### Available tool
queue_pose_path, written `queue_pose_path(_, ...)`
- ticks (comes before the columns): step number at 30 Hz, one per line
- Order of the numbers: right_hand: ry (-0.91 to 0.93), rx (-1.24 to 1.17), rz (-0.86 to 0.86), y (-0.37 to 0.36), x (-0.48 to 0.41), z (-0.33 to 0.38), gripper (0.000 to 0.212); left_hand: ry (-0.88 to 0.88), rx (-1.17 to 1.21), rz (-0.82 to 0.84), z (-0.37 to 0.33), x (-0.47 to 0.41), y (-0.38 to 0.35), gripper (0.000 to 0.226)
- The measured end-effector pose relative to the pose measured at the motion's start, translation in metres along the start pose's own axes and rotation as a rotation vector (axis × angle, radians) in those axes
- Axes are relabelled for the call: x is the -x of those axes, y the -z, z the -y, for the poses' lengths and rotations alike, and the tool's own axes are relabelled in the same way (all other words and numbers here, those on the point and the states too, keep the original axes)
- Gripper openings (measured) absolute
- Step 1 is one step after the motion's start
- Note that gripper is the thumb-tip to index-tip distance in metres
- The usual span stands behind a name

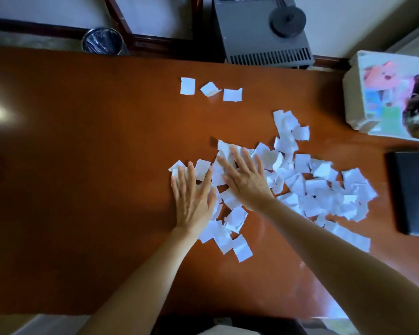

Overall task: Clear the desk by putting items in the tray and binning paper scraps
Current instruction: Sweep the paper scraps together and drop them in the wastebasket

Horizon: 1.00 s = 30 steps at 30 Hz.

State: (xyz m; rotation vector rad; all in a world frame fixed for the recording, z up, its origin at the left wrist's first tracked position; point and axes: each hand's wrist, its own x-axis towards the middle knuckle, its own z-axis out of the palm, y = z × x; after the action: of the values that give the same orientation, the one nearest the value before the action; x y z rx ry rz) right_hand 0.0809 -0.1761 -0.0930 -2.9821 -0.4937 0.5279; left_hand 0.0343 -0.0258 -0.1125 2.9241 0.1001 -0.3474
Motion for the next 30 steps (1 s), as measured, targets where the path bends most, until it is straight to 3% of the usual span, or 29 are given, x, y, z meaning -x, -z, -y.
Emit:
queue_pose_path(2,0.012,-0.036,-0.028,-0.002,0.018,-0.02,0.045,-0.042,-0.01,-0.049,-0.024,0.012,-0.008,0.051)
queue_pose_path(6,0.029,-0.075,-0.005,0.001,0.046,-0.057,0.052,0.014,0.036,-0.067,-0.08,0.033,-0.023,0.05)
queue_pose_path(9,0.045,-0.091,-0.002,0.01,0.062,-0.079,0.059,-0.058,-0.008,-0.059,-0.109,0.046,-0.02,0.049)
queue_pose_path(11,0.068,-0.12,-0.044,0.018,0.071,-0.09,0.056,-0.087,-0.046,-0.144,-0.122,0.052,-0.019,0.048)
queue_pose_path(15,0.052,-0.249,-0.175,0.033,0.07,-0.102,0.031,-0.045,0.06,-0.335,-0.132,0.049,0.004,0.042)
queue_pose_path(20,-0.051,-0.245,-0.133,0.057,0.032,-0.108,0.037,0.007,0.11,-0.445,-0.124,0.001,0.03,0.038)
queue_pose_path(25,-0.355,-0.279,-0.033,0.064,-0.023,-0.109,0.054,0.072,0.083,-0.141,-0.105,-0.072,0.056,0.052)
queue_pose_path(30,-0.623,-0.275,0.064,0.06,-0.06,-0.101,0.058,0.12,0.007,-0.037,-0.082,-0.146,0.059,0.061)
